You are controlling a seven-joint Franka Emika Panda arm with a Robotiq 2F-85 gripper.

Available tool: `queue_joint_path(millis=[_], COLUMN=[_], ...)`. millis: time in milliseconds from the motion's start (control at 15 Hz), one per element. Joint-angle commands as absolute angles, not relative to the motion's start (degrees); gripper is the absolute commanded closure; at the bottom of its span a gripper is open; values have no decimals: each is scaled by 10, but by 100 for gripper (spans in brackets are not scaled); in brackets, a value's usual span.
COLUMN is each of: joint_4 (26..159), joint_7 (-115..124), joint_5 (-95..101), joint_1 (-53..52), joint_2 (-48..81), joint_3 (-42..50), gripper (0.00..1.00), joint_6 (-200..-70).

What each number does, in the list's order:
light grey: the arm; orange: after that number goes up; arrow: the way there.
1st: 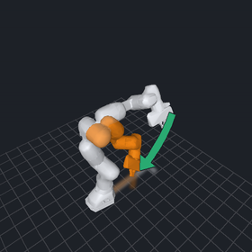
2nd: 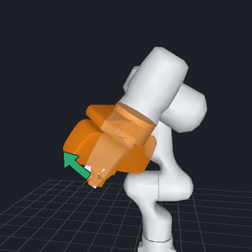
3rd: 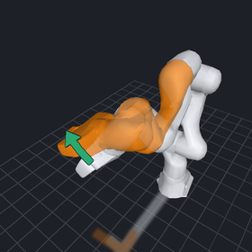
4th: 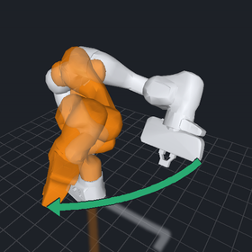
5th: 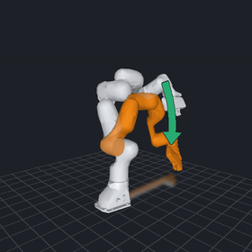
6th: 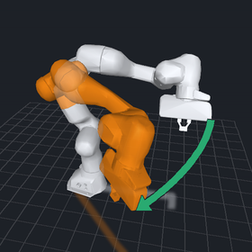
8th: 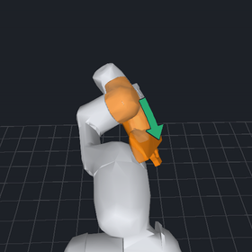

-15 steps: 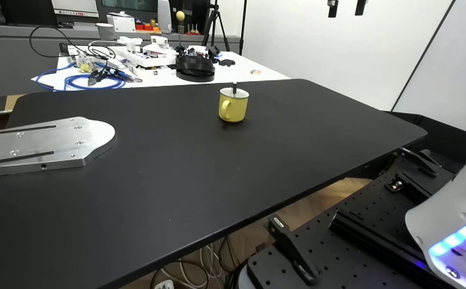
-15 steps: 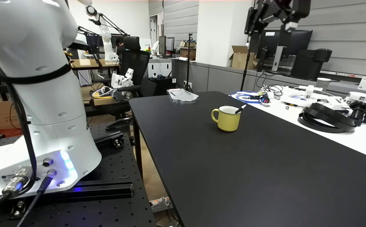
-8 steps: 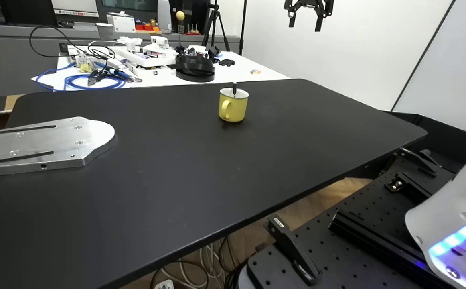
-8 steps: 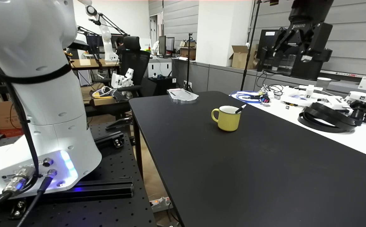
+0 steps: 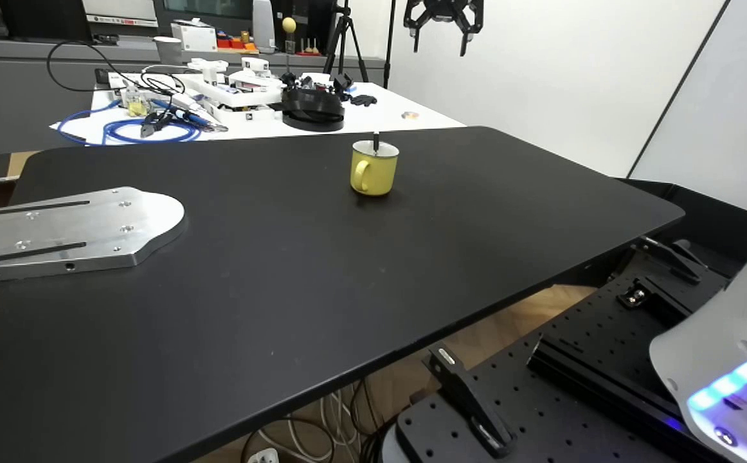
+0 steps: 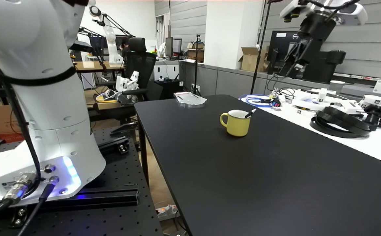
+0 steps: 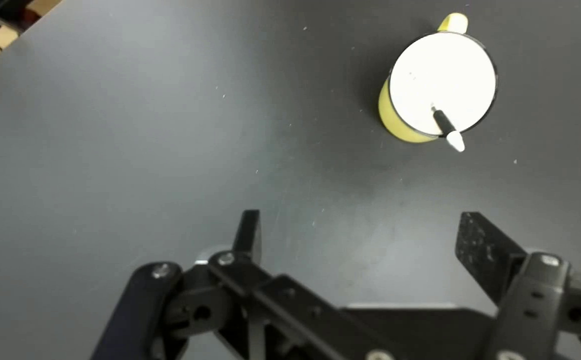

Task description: Put the pen on the table

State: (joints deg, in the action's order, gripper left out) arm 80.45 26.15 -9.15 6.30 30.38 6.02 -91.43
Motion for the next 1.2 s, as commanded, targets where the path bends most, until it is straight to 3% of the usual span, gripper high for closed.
queue_joint_path(millis=[0, 400, 467, 1133], joint_4=[663, 567, 623, 561], joint_7=[361, 340, 352, 363], joint_5=[-140, -195, -182, -201], joint_1=[48, 57, 43, 58], joint_2=[395, 487, 453, 526], joint_3=[56, 31, 41, 34], gripper=[0, 0, 0, 0], joint_6=[-818, -801, -826, -799])
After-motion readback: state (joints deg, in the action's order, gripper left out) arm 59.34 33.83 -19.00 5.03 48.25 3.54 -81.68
